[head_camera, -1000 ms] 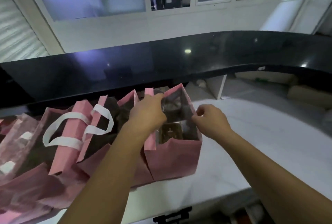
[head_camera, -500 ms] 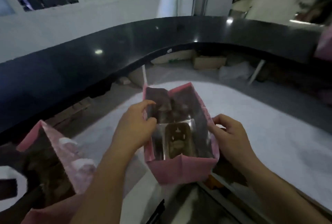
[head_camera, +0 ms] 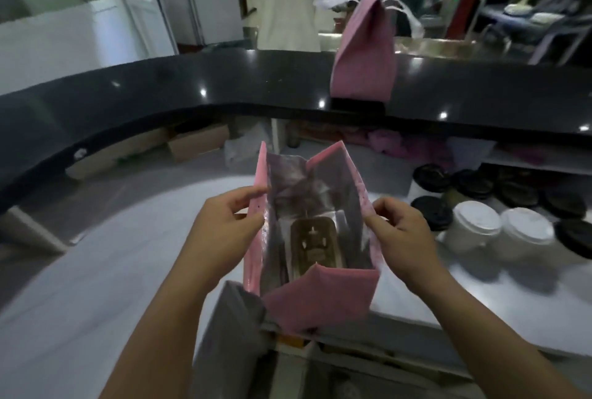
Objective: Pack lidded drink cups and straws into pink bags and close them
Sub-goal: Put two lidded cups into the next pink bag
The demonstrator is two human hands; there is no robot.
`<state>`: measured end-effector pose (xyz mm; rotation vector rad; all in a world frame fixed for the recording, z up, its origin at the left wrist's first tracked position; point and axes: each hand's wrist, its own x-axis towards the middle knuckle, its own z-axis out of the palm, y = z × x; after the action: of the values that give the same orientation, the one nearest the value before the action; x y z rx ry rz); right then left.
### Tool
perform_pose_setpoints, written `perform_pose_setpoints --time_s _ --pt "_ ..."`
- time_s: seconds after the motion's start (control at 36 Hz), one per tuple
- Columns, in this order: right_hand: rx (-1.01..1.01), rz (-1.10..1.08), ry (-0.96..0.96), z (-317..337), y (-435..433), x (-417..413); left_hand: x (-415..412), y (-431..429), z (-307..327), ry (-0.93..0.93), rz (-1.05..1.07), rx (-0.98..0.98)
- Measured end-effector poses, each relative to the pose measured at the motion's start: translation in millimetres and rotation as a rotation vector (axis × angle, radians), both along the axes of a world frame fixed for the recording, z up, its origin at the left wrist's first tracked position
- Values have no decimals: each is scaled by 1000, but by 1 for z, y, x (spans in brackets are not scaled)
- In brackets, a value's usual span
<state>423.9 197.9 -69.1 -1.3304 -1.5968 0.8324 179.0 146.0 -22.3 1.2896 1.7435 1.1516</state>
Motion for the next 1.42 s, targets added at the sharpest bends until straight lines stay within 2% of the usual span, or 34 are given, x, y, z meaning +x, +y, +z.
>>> perform_pose_setpoints --time_s 0.25,0.47,0.64,0.75,0.86,1.03,1.11,1.17,1.25,1.42 --pt "-54 -50 79 -15 73 69 75 107 3 102 -91 -28" --pt "-198 35 158 -40 97 91 96 149 -21 98 -113 -33" --pt "-330 132 245 -31 101 105 91 149 -34 -37 -67 -64" --pt "-295 152 77 -18 117 126 84 146 -37 -116 -63 -55" --pt "-115 53 -216 -13 163 157 80 144 -35 -183 -76 -28" --pt "-333 209 -899 -23 243 180 84 143 -39 -244 -121 4" --pt "-461 252 -1103 -30 264 180 85 146 -38 -269 -141 -13" --pt "-539 271 -1130 -32 270 177 82 148 -37 -272 -148 -28" --pt "-601 282 -1069 -32 275 172 77 154 -34 -260 -187 -34" --pt "-533 229 -1076 -28 268 169 63 165 -29 -246 -298 -51"
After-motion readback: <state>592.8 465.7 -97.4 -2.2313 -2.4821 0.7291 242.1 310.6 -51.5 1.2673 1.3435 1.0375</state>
